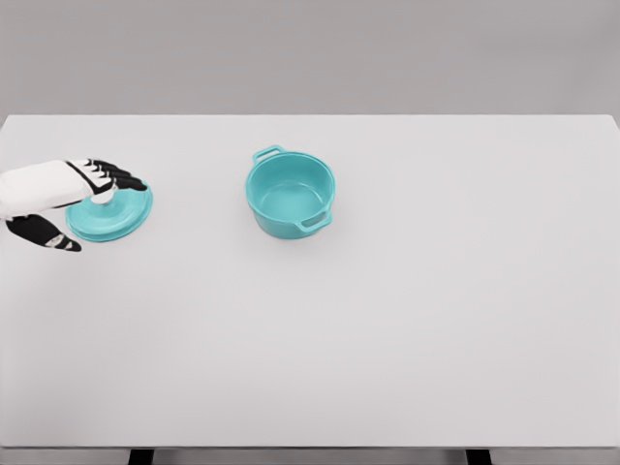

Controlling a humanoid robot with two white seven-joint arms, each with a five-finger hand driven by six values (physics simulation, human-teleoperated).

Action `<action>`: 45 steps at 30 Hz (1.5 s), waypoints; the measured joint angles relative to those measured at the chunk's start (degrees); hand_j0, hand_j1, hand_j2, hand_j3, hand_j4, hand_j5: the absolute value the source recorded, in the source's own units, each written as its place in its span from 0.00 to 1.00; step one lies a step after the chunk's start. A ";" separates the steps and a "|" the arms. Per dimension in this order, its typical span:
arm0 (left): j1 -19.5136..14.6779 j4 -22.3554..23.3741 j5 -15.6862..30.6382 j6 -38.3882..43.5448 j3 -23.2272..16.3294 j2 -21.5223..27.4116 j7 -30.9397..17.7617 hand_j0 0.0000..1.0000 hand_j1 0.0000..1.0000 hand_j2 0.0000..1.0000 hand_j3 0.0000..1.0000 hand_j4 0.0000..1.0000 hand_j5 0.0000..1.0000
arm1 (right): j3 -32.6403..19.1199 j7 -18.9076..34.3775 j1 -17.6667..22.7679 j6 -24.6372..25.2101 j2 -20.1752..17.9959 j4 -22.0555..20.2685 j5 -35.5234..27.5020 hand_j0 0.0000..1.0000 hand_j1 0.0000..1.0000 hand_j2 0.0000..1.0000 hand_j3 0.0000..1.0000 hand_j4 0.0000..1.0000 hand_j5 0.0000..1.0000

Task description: Cover the pot with left arm

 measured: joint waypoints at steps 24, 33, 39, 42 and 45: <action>-22.50 33.20 -7.31 0.01 -16.49 -12.64 0.23 0.87 0.87 0.87 0.87 0.87 0.87 | -0.22 -0.05 0.35 0.01 0.00 0.21 0.06 1.00 1.00 1.00 1.00 1.00 1.00; -23.29 38.49 -8.29 0.01 -16.55 -16.28 0.20 0.87 0.87 0.87 0.87 0.87 0.87 | -0.22 -0.05 0.35 0.01 0.00 0.21 0.06 1.00 1.00 1.00 1.00 1.00 1.00; -23.38 39.64 -8.39 0.00 -16.56 -16.94 0.43 0.86 0.86 0.86 0.86 0.86 0.86 | -0.22 -0.05 0.35 0.01 0.00 0.21 0.06 1.00 1.00 1.00 1.00 1.00 1.00; -23.38 39.83 -8.64 0.01 -16.59 -17.03 0.42 0.87 0.87 0.87 0.87 0.87 0.87 | -0.22 -0.05 0.26 0.01 0.00 0.21 0.06 1.00 1.00 1.00 1.00 1.00 1.00; -23.38 39.96 -9.38 0.00 -16.58 -17.06 0.40 0.85 0.85 0.85 0.85 0.85 0.85 | -0.22 -0.05 0.35 0.01 0.00 0.21 0.06 1.00 1.00 1.00 1.00 1.00 1.00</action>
